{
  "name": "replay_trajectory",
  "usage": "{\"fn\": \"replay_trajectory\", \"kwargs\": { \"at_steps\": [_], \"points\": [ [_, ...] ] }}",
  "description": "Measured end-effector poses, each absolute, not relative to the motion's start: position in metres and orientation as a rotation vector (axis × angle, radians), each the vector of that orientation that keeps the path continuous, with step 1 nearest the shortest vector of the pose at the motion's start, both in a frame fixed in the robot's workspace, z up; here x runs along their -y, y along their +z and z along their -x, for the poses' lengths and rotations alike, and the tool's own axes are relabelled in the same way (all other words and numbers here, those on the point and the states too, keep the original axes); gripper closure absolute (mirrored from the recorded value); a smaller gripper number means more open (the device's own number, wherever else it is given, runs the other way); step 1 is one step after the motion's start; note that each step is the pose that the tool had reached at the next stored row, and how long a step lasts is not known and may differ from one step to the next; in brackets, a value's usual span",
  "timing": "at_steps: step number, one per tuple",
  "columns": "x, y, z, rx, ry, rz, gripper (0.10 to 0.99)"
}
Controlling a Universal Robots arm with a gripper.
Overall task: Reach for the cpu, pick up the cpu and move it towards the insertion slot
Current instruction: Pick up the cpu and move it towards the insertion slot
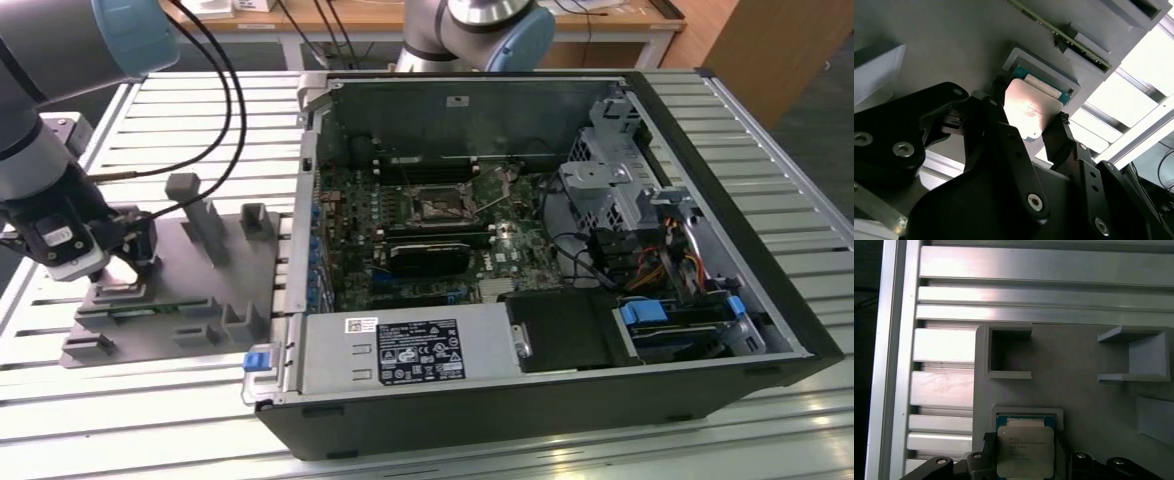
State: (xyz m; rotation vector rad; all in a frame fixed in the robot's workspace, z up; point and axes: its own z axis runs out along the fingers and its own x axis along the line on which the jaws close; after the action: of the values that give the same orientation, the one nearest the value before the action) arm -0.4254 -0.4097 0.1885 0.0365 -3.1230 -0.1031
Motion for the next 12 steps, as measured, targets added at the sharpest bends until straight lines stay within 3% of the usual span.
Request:
{"fn": "replay_trajectory", "kwargs": {
  "at_steps": [12],
  "points": [
    [0.41,0.205,0.425,3.123,-0.103,-0.036,0.541]
  ]
}}
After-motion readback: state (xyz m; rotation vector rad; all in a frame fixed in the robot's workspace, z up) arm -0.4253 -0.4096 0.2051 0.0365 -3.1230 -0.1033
